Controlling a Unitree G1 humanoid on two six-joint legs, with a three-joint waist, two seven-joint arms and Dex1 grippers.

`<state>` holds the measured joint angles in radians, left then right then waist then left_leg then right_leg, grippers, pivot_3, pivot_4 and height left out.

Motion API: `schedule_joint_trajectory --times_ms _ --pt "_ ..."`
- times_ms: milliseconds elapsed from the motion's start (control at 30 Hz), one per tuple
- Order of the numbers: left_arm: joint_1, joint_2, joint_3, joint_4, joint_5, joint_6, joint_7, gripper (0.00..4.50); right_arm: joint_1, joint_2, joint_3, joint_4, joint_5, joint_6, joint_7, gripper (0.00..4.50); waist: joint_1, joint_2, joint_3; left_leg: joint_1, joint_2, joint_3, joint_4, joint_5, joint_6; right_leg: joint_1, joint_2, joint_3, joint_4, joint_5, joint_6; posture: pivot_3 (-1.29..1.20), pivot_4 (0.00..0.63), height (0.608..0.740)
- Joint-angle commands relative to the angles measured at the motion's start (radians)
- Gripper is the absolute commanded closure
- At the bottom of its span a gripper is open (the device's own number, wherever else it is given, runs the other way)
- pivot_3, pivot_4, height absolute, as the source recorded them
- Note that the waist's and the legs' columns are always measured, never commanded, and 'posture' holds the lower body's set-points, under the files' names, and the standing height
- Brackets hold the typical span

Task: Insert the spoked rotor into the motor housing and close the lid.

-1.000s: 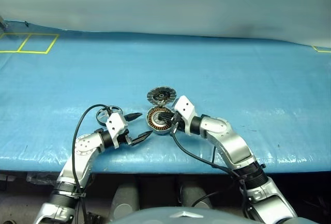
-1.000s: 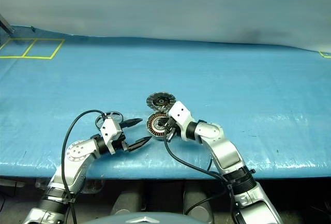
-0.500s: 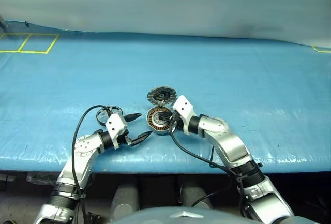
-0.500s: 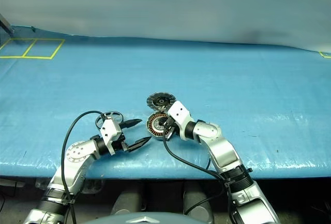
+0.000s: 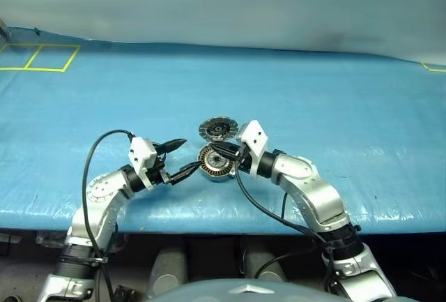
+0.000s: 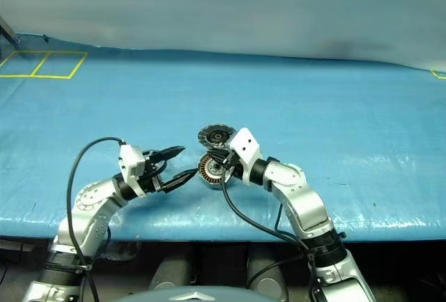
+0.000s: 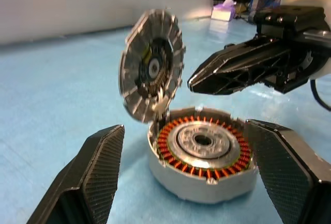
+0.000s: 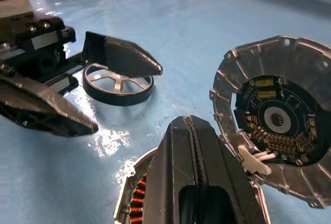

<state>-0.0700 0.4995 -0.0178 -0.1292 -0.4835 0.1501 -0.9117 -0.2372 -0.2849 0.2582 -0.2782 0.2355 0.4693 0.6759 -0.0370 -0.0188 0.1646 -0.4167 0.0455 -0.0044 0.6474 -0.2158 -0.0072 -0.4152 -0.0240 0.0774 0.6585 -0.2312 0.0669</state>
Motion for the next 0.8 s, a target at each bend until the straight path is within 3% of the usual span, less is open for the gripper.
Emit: schedule_joint_trajectory --times_ms 33,233,433,800 --pt "-0.038 0.066 0.029 -0.08 -0.012 0.077 -0.004 0.41 0.032 -0.02 -0.019 -0.054 0.022 -0.002 0.004 4.48 0.0 0.0 0.0 0.0 0.0 0.0 0.0 0.0 0.0 0.0 0.0 0.0 0.0 0.0 0.0 0.0 0.15 0.74" --pt "-0.152 0.205 0.008 0.026 0.2 0.04 0.022 0.41 0.137 -0.092 -0.018 -0.096 0.027 -0.006 0.017 4.48 0.001 -0.001 0.001 0.0 0.0 0.0 0.0 0.0 0.0 0.0 0.0 0.0 0.0 0.0 -0.001 0.0 0.15 0.74" --pt "-0.289 0.331 -0.102 0.163 0.376 -0.022 -0.091 0.41 0.189 -0.13 -0.028 -0.132 0.04 -0.021 0.026 4.48 -0.001 -0.003 0.002 0.0 0.0 0.0 -0.001 0.0 0.0 -0.001 0.0 -0.001 0.0 -0.001 -0.001 0.0 0.15 0.74" --pt "-0.491 0.401 -0.199 0.346 0.481 -0.107 -0.305 0.41 0.196 -0.127 -0.014 -0.126 0.026 -0.025 -0.003 4.48 0.001 -0.005 0.004 -0.002 0.0 0.0 -0.001 0.0 -0.001 -0.002 0.0 -0.002 0.0 -0.001 -0.002 0.0 0.15 0.74"
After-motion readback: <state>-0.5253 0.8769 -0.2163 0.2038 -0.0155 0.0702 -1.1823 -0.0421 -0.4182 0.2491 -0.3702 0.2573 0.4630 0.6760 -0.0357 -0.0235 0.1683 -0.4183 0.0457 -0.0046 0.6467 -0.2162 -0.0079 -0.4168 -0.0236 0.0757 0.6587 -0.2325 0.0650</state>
